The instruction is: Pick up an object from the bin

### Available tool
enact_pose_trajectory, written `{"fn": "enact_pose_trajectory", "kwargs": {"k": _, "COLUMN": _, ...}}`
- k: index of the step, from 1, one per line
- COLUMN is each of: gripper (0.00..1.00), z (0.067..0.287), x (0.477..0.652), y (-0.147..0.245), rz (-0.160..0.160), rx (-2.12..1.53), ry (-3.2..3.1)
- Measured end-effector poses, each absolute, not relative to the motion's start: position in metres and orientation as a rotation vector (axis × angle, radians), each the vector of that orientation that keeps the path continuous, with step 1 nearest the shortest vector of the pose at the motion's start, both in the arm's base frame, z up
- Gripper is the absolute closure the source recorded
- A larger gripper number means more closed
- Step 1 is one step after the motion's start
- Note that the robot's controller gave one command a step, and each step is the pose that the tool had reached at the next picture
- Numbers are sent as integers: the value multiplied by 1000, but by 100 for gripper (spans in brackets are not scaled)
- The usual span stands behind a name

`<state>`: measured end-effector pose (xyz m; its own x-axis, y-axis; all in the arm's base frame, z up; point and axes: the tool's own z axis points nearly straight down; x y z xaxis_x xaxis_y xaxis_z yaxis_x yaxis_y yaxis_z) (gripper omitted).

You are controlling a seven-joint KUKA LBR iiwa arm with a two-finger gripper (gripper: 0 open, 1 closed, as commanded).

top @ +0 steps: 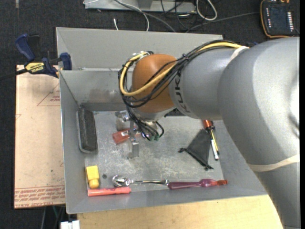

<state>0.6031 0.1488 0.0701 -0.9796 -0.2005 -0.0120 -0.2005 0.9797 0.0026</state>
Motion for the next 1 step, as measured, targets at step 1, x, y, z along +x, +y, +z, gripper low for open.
{"fn": "enact_pose_trajectory", "kwargs": {"k": 1, "gripper": 0, "z": 70, "x": 606, "y": 138, "rz": 7, "rx": -234, "ry": 3130}}
